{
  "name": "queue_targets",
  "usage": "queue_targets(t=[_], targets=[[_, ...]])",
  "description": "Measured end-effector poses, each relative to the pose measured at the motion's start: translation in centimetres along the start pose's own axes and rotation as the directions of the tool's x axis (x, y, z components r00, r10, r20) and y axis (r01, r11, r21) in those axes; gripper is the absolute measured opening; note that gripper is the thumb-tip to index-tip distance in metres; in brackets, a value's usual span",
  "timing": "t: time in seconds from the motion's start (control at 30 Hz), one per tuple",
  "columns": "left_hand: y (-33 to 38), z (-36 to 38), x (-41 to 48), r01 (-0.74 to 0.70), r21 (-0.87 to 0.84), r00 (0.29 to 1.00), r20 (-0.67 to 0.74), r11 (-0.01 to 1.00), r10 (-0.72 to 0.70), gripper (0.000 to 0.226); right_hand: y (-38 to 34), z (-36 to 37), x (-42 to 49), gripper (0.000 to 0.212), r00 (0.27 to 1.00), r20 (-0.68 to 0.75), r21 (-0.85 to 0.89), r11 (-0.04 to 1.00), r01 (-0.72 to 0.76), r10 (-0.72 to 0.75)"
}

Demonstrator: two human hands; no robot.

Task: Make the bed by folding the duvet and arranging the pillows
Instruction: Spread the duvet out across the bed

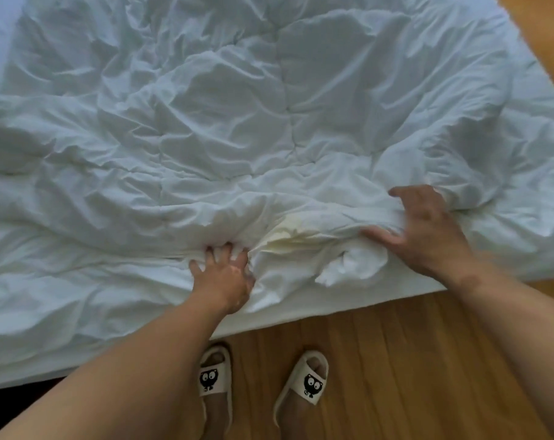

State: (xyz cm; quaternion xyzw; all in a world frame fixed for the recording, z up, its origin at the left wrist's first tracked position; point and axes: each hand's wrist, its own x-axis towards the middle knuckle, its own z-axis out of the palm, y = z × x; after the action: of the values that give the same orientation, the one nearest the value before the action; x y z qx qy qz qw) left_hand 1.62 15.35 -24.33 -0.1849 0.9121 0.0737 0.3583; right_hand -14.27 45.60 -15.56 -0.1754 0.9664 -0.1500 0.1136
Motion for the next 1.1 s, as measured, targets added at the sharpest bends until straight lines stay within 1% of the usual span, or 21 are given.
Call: queue_targets(t=[0.07, 0.1, 0.17, 0.23, 0.27, 0.3, 0.37, 0.4, 0.47, 0.5, 0.53, 0.6, 0.63, 0.73, 0.83, 0.9, 0.93, 0.97, 1.03, 1.07, 1.1], targets=[[2.0, -0.6, -0.9, -0.040, -0.088, 0.982, -0.185, 0.995, 0.023, 0.058, 3.0, 1.4, -1.9, 0.082, 0.998, 0.009, -0.017, 0.997, 0.070, -0.070], [3.4, -1.0, -1.3, -0.141, -0.156, 0.942, -0.325, 0.978, 0.085, 0.056, 4.5, 1.8, -2.6, 0.083, 0.994, 0.001, -0.027, 0.994, 0.109, -0.109], [6.9, -1.8, -1.7, -0.432, -0.238, 0.797, -0.552, 0.870, 0.245, 0.055, 7.2, 2.4, -3.5, 0.080, 0.991, -0.044, -0.052, 0.991, 0.121, -0.123], [10.8, -2.5, -2.1, -0.645, -0.234, 0.680, -0.610, 0.728, 0.406, 0.065, 9.1, 2.5, -3.6, 0.079, 0.994, -0.097, -0.046, 0.998, 0.050, -0.054], [12.5, -2.9, -2.3, -0.690, -0.193, 0.651, -0.587, 0.698, 0.481, 0.075, 9.6, 2.6, -3.6, 0.078, 0.995, -0.097, -0.040, 0.999, 0.023, -0.026], [14.1, -3.2, -2.3, -0.689, -0.130, 0.656, -0.530, 0.713, 0.537, 0.084, 10.0, 2.7, -3.4, 0.078, 0.997, -0.078, -0.047, 0.999, 0.018, -0.022], [16.4, -3.4, -1.6, -0.604, 0.020, 0.746, -0.337, 0.797, 0.574, 0.092, 10.6, 2.6, -2.9, 0.080, 0.999, -0.001, -0.028, 0.999, 0.037, -0.037], [17.0, -3.2, -0.9, -0.555, 0.067, 0.793, -0.257, 0.829, 0.552, 0.089, 10.9, 2.5, -2.7, 0.083, 0.998, 0.066, 0.038, 0.999, 0.022, -0.024], [17.2, -2.8, 1.1, -0.467, 0.033, 0.864, -0.197, 0.884, 0.464, 0.071, 12.0, 2.2, -2.2, 0.088, 0.980, 0.197, 0.174, 0.984, -0.050, 0.015], [16.9, -2.5, 2.2, -0.422, -0.036, 0.891, -0.200, 0.906, 0.407, 0.062, 12.7, 2.2, -2.0, 0.092, 0.972, 0.237, 0.129, 0.991, -0.038, 0.006], [16.7, -2.4, 3.1, -0.376, -0.104, 0.915, -0.197, 0.921, 0.351, 0.057, 13.5, 2.4, -1.9, 0.100, 0.964, 0.265, 0.009, 1.000, 0.010, -0.012], [16.9, -2.4, 4.1, -0.310, -0.169, 0.945, -0.165, 0.936, 0.283, 0.066, 14.6, 3.4, -1.9, 0.109, 0.964, 0.262, -0.221, 0.969, 0.112, -0.051], [17.2, -2.6, 4.2, -0.287, -0.181, 0.953, -0.152, 0.941, 0.262, 0.074, 15.0, 3.8, -1.7, 0.099, 0.973, 0.218, -0.268, 0.954, 0.131, -0.072], [18.1, -4.0, 3.6, -0.256, -0.197, 0.964, -0.118, 0.946, 0.236, 0.082, 15.6, 3.8, 0.0, 0.045, 0.991, -0.003, -0.262, 0.956, 0.132, -0.137], [17.8, -5.4, 3.7, -0.237, -0.254, 0.971, -0.106, 0.938, 0.217, 0.069, 16.7, 1.1, 2.0, 0.028, 0.969, -0.091, -0.299, 0.934, 0.194, -0.231], [17.6, -5.6, 3.8, -0.231, -0.217, 0.972, -0.093, 0.948, 0.215, 0.061, 18.2, -1.9, 3.1, 0.024, 0.963, -0.115, -0.318, 0.928, 0.195, -0.242], [17.6, -5.4, 3.8, -0.245, -0.169, 0.969, -0.062, 0.955, 0.237, 0.064, 19.2, -3.8, 3.5, 0.024, 0.967, -0.130, -0.333, 0.928, 0.167, -0.221], [17.7, -5.1, 3.7, -0.255, -0.118, 0.967, -0.020, 0.960, 0.254, 0.072, 20.3, -6.0, 3.8, 0.024, 0.975, -0.165, -0.346, 0.934, 0.085, -0.149], [17.8, -4.3, 4.0, -0.228, -0.069, 0.974, -0.014, 0.971, 0.228, 0.094, 24.0, -10.1, 4.3, 0.023, 0.968, -0.203, -0.343, 0.915, -0.212, 0.148], [17.8, -3.7, 4.4, -0.187, -0.077, 0.982, -0.027, 0.979, 0.185, 0.096, 26.0, -12.1, 4.0, 0.022, 0.936, -0.186, -0.331, 0.878, -0.346, 0.299], [18.1, -3.5, 4.7, -0.150, -0.058, 0.989, -0.022, 0.987, 0.149, 0.092, 27.6, -13.4, 3.6, 0.024, 0.904, -0.144, -0.311, 0.849, -0.428, 0.403]])
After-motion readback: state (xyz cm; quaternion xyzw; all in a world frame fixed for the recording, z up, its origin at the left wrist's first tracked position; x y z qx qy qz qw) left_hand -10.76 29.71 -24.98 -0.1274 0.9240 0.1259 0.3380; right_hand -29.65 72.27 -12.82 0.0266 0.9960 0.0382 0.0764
